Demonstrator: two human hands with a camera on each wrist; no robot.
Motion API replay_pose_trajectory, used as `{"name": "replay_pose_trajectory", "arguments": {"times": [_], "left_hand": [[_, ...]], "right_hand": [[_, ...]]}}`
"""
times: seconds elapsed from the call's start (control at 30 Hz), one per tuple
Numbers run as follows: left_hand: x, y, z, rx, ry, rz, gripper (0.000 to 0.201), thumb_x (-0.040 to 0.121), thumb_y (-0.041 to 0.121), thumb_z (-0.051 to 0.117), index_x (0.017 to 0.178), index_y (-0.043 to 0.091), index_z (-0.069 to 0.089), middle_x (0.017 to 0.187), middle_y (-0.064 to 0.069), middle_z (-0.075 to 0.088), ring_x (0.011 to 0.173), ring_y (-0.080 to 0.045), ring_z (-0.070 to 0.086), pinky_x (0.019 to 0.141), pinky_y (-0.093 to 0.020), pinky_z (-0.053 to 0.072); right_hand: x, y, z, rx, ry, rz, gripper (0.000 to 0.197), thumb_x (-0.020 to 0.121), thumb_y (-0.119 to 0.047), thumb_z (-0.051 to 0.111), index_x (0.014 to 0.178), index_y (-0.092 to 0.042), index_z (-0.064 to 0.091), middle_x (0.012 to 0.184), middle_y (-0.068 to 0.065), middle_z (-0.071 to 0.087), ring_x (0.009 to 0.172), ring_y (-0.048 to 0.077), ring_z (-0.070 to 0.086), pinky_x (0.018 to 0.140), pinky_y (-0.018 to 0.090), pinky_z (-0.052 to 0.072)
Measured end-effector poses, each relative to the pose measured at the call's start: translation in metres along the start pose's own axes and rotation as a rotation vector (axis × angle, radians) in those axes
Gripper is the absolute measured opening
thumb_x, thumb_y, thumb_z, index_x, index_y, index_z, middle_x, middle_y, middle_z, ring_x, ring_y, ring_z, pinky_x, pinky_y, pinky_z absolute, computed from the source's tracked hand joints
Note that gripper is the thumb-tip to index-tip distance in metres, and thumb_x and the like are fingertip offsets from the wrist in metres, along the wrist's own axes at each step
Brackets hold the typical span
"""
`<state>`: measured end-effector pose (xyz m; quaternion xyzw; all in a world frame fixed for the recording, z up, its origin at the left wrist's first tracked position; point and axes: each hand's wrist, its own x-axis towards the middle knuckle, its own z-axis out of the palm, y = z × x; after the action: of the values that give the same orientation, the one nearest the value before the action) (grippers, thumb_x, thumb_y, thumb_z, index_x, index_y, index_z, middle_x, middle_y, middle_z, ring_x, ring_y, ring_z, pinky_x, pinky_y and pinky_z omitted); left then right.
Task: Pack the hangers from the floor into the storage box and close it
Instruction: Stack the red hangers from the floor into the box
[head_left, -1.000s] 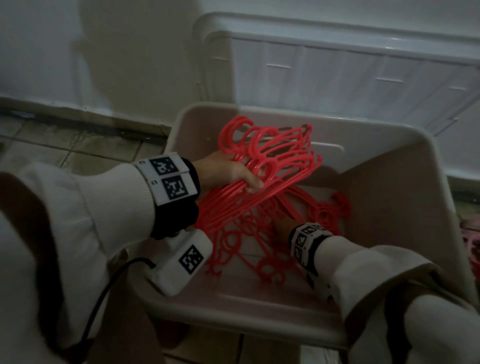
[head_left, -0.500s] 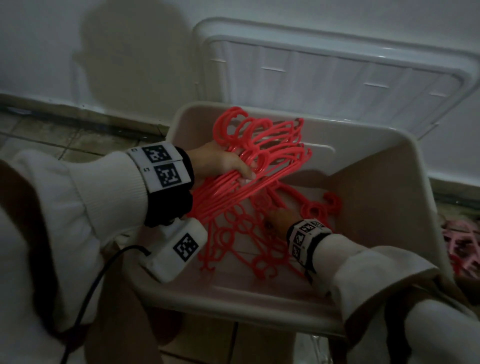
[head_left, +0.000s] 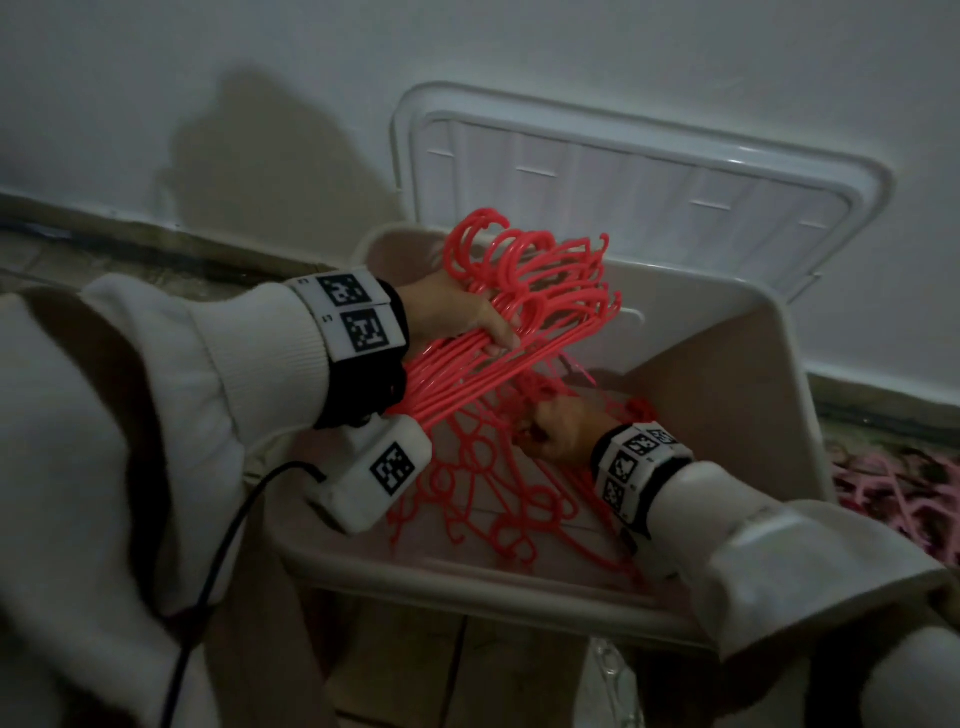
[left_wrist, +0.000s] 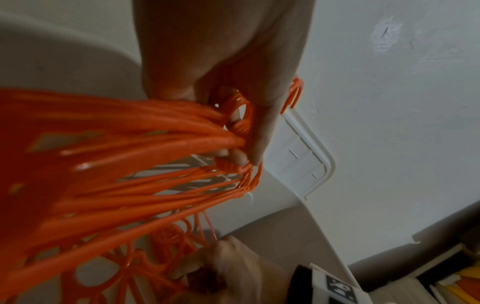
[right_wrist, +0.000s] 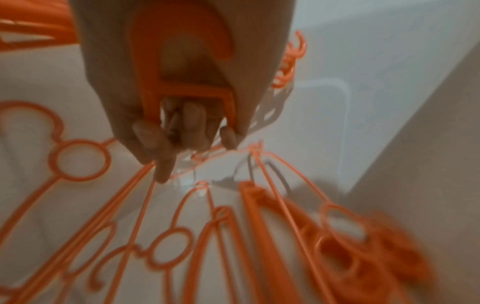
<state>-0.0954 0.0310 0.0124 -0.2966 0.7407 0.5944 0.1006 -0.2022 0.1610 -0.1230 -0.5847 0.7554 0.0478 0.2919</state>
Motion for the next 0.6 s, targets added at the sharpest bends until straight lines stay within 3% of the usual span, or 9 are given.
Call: {"name": "replay_pose_trajectory", "arguments": {"times": [0.1, 0.2, 0.27, 0.33, 0.4, 0.43, 0.5, 0.57, 0.6], "left_hand": [[-0.006, 0.005, 0.001, 0.012, -0.014, 0.033, 0.028, 0.082, -0.008, 0.056, 0.108, -0.021, 0.054, 0.089, -0.024, 0.054, 0.066, -0.025, 0.050, 0.054, -0.019, 0.051], [-0.010, 0.007, -0.001, -0.012, 0.000, 0.049, 0.029, 0.082, -0.010, 0.055, 0.108, -0.022, 0.053, 0.087, -0.023, 0.053, 0.064, -0.024, 0.049, 0.055, -0.020, 0.050], [-0.011, 0.005, -0.003, -0.016, 0.038, 0.045, 0.029, 0.080, -0.010, 0.056, 0.106, -0.022, 0.054, 0.084, -0.022, 0.054, 0.063, -0.023, 0.050, 0.056, -0.022, 0.050], [-0.012, 0.002, -0.006, -0.027, 0.077, 0.030, 0.030, 0.078, -0.009, 0.058, 0.106, -0.021, 0.054, 0.078, -0.019, 0.055, 0.059, -0.022, 0.051, 0.056, -0.023, 0.051], [-0.012, 0.000, -0.009, -0.039, 0.110, 0.023, 0.032, 0.077, -0.010, 0.060, 0.107, -0.020, 0.055, 0.074, -0.017, 0.055, 0.056, -0.021, 0.052, 0.055, -0.023, 0.052], [-0.012, -0.001, -0.010, -0.039, 0.121, 0.024, 0.031, 0.077, -0.010, 0.060, 0.107, -0.019, 0.055, 0.072, -0.017, 0.055, 0.054, -0.020, 0.052, 0.054, -0.023, 0.053], [-0.012, -0.002, -0.011, -0.053, 0.123, 0.022, 0.030, 0.077, -0.010, 0.059, 0.106, -0.017, 0.056, 0.071, -0.016, 0.055, 0.052, -0.019, 0.052, 0.053, -0.023, 0.052], [-0.012, -0.003, -0.013, -0.086, 0.109, 0.009, 0.028, 0.078, -0.011, 0.059, 0.106, -0.012, 0.059, 0.072, -0.016, 0.054, 0.051, -0.018, 0.052, 0.053, -0.024, 0.052], [-0.011, -0.004, -0.014, -0.100, 0.106, 0.001, 0.027, 0.078, -0.011, 0.059, 0.105, -0.008, 0.060, 0.072, -0.017, 0.054, 0.050, -0.018, 0.053, 0.053, -0.024, 0.052]], "right_hand": [[-0.014, -0.004, -0.012, -0.154, -0.011, 0.040, 0.033, 0.089, -0.026, 0.052, 0.115, -0.006, 0.056, 0.111, 0.016, 0.062, 0.102, 0.031, 0.058, 0.082, 0.032, 0.043], [-0.019, -0.001, -0.014, -0.187, -0.024, 0.031, 0.036, 0.081, -0.029, 0.056, 0.112, -0.011, 0.057, 0.112, 0.012, 0.061, 0.102, 0.031, 0.059, 0.084, 0.036, 0.051], [-0.017, 0.003, -0.010, -0.211, -0.034, -0.018, 0.041, 0.075, -0.031, 0.056, 0.114, -0.016, 0.057, 0.122, 0.008, 0.056, 0.106, 0.030, 0.059, 0.086, 0.039, 0.052], [-0.020, 0.000, -0.011, -0.216, -0.009, -0.071, 0.045, 0.079, -0.024, 0.057, 0.124, -0.016, 0.052, 0.137, 0.005, 0.043, 0.115, 0.027, 0.053, 0.094, 0.036, 0.048], [-0.026, -0.009, -0.011, -0.212, 0.072, -0.126, 0.052, 0.083, -0.013, 0.058, 0.133, -0.009, 0.045, 0.142, 0.011, 0.034, 0.118, 0.028, 0.049, 0.097, 0.033, 0.043], [-0.026, -0.012, -0.011, -0.195, 0.130, -0.151, 0.055, 0.079, -0.008, 0.060, 0.132, -0.004, 0.045, 0.140, 0.019, 0.035, 0.118, 0.033, 0.048, 0.097, 0.037, 0.044], [-0.025, -0.015, -0.010, -0.189, 0.186, -0.125, 0.062, 0.076, -0.004, 0.063, 0.133, 0.000, 0.039, 0.144, 0.030, 0.023, 0.129, 0.040, 0.034, 0.103, 0.045, 0.038], [-0.021, -0.013, -0.008, -0.189, 0.146, 0.004, 0.076, 0.077, -0.012, 0.065, 0.141, -0.004, 0.024, 0.149, 0.028, 0.000, 0.140, 0.037, 0.012, 0.112, 0.044, 0.029], [-0.019, -0.012, -0.007, -0.147, 0.144, 0.071, 0.085, 0.076, -0.014, 0.067, 0.143, -0.006, 0.016, 0.149, 0.028, -0.004, 0.140, 0.037, 0.010, 0.111, 0.044, 0.030]]}}
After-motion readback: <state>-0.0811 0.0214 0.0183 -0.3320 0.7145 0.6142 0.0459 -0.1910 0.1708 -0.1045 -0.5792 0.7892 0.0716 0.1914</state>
